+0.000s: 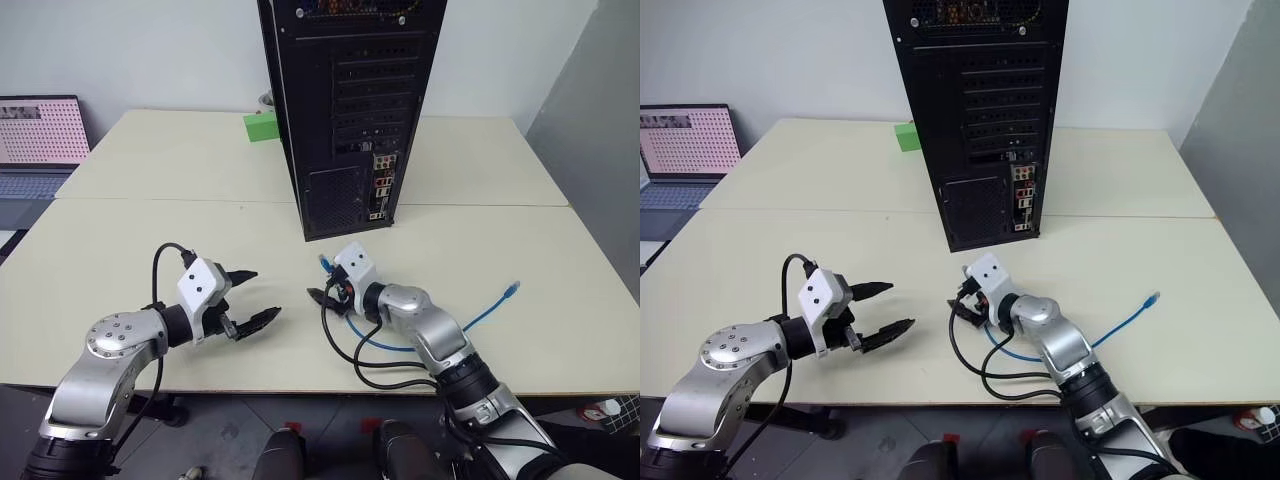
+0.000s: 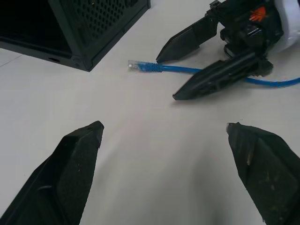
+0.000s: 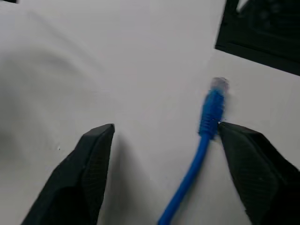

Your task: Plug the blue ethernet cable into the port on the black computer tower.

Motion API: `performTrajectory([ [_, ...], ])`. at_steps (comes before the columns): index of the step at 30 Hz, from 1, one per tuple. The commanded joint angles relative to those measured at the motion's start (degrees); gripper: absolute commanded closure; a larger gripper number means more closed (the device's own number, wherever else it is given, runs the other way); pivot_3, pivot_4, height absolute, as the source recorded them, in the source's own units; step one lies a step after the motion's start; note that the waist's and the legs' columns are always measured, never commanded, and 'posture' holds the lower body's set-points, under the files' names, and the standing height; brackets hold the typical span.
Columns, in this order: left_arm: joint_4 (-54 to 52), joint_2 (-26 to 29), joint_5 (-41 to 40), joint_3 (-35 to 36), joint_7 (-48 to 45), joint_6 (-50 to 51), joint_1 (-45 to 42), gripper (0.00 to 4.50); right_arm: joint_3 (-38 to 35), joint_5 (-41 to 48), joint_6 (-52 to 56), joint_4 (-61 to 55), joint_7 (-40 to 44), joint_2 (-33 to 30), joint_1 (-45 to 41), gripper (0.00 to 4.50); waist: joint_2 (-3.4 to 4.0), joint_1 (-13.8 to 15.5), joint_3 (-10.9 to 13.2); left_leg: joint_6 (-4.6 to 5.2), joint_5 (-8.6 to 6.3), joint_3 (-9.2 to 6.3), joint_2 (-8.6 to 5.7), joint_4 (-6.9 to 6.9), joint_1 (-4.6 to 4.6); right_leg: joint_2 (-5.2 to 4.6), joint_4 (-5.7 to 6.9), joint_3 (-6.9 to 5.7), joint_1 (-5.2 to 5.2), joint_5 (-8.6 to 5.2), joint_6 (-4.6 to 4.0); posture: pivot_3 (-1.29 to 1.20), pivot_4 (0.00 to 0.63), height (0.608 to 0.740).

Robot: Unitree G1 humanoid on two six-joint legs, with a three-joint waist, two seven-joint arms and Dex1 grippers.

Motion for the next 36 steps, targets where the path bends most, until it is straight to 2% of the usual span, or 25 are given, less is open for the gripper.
performTrajectory([
  [1, -2.2, 0.9, -0.3, 1.6, 0.2, -0.1, -0.1, 0.0, -1.1, -0.9, -0.4, -1.8, -0.2, 0.2, -0.3, 1.71, 0.0, 0.0, 0.0, 0.0, 0.0, 0.0, 0.0, 0.0, 0.0, 0.0, 0.0, 0.0, 0.0, 0.0, 0.0, 0.0, 0.15, 0.74],
  [4, -1.8, 0.9, -0.2, 1.5, 0.1, -0.3, -0.3, 0.0, -1.0, -1.3, 0.3, -2.0, -0.1, 0.1, -0.2, 2.53, 0.0, 0.0, 0.0, 0.0, 0.0, 0.0, 0.0, 0.0, 0.0, 0.0, 0.0, 0.0, -0.01, 0.0, 0.0, 0.0, 0.15, 0.74],
  [6, -1.5, 0.9, -0.1, 1.3, 0.1, -0.5, -0.6, 0.0, -0.7, -1.9, 0.5, -2.0, 0.1, -0.2, 0.0, 2.86, 0.0, 0.0, 0.0, 0.0, 0.0, 0.0, 0.0, 0.0, 0.0, 0.0, 0.0, 0.0, -0.01, 0.0, 0.01, 0.0, 0.15, 0.74],
  [13, -0.7, 0.6, -0.2, 1.0, 0.3, -0.2, -1.6, 0.0, -0.8, -2.4, 0.9, -3.7, 1.1, -0.7, 0.3, 4.47, 0.0, 0.0, 0.0, 0.0, 0.0, 0.0, 0.0, 0.0, 0.0, 0.0, 0.0, 0.0, -0.01, 0.0, 0.01, 0.0, 0.15, 0.74],
  [19, 1.5, 0.7, -0.2, -0.9, -1.8, -0.3, -3.7, 0.0, 1.8, -1.9, -2.4, -13.9, 9.6, -7.4, 1.5, 4.47, 0.01, 0.1, 0.0, 0.0, 0.0, 0.0, 0.0, 0.0, -0.03, 0.0, -0.03, 0.0, -0.01, 0.0, 0.01, 0.0, 0.15, 0.74],
  [23, 3.4, 1.2, 0.1, -4.3, -6.5, -2.0, -6.2, 0.0, 2.1, 1.0, -3.6, -21.6, 19.6, -15.4, 2.4, 4.47, 0.0, 0.0, 0.0, 0.0, 0.0, -0.01, -0.01, 0.0, -0.06, -0.01, -0.05, -0.02, -0.02, 0.0, 0.02, 0.0, 0.15, 0.74],
  [28, 4.5, 1.4, -0.4, -7.7, -12.3, -3.1, -9.0, 0.0, 1.6, 3.5, -4.2, -25.9, 26.8, -21.0, 2.9, 4.47, 0.0, 0.0, 0.0, 0.0, 0.0, 0.0, -0.01, 0.0, -0.06, 0.0, -0.04, -0.02, -0.03, -0.01, 0.01, 0.0, 0.15, 0.74],
  [36, 6.6, 0.9, 0.5, -11.5, -19.1, -6.5, -12.6, 0.0, 0.8, 4.7, -4.1, -26.8, 30.5, -23.8, 3.0, 4.47, 0.0, 0.0, 0.0, 0.0, 0.0, -0.01, -0.01, 0.01, -0.06, 0.01, -0.04, -0.02, -0.03, -0.01, 0.0, 0.0, 0.15, 0.74],
])
